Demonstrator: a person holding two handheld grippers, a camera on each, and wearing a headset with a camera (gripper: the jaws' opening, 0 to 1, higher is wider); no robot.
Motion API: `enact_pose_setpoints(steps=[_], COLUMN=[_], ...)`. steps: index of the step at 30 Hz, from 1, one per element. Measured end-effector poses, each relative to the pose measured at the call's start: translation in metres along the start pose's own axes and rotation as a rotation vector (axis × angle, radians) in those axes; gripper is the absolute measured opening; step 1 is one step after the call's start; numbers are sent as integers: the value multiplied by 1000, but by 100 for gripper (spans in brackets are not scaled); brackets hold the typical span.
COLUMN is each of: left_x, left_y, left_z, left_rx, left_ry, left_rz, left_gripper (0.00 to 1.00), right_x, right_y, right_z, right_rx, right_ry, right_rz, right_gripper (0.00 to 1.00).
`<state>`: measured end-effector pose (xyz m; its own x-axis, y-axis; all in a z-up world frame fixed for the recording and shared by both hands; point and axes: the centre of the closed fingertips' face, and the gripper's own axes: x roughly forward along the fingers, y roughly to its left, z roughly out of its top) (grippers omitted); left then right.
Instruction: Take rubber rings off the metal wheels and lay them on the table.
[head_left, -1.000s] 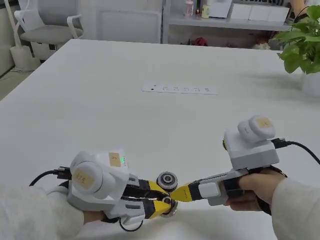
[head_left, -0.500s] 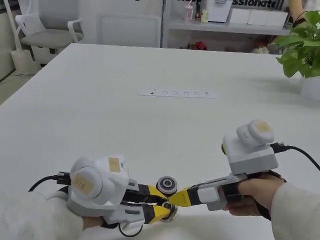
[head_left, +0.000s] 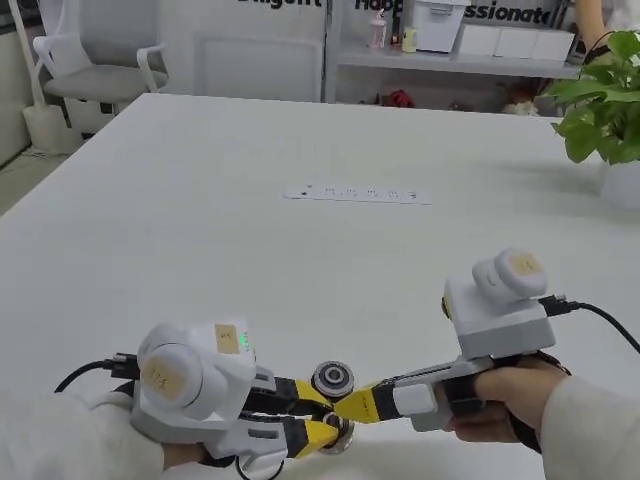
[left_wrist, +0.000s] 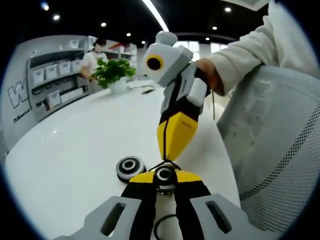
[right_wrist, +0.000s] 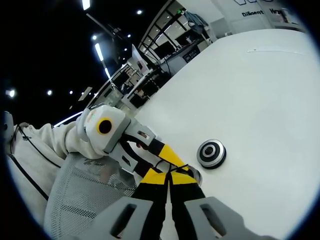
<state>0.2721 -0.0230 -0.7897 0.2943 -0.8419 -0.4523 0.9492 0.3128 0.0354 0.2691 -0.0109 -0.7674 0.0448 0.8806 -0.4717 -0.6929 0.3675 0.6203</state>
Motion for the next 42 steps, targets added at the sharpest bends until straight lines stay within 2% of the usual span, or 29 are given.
enact_pose_setpoints(steps=[42], left_x=[0], left_y=[0], left_z=[0], left_rx=[3], left_ry=[0], left_rz=[2], left_gripper=[13], right_x=[1], right_y=[5], right_z=[4], right_rx=[-8], right_ry=[-12], right_rz=[13], right_gripper=[0])
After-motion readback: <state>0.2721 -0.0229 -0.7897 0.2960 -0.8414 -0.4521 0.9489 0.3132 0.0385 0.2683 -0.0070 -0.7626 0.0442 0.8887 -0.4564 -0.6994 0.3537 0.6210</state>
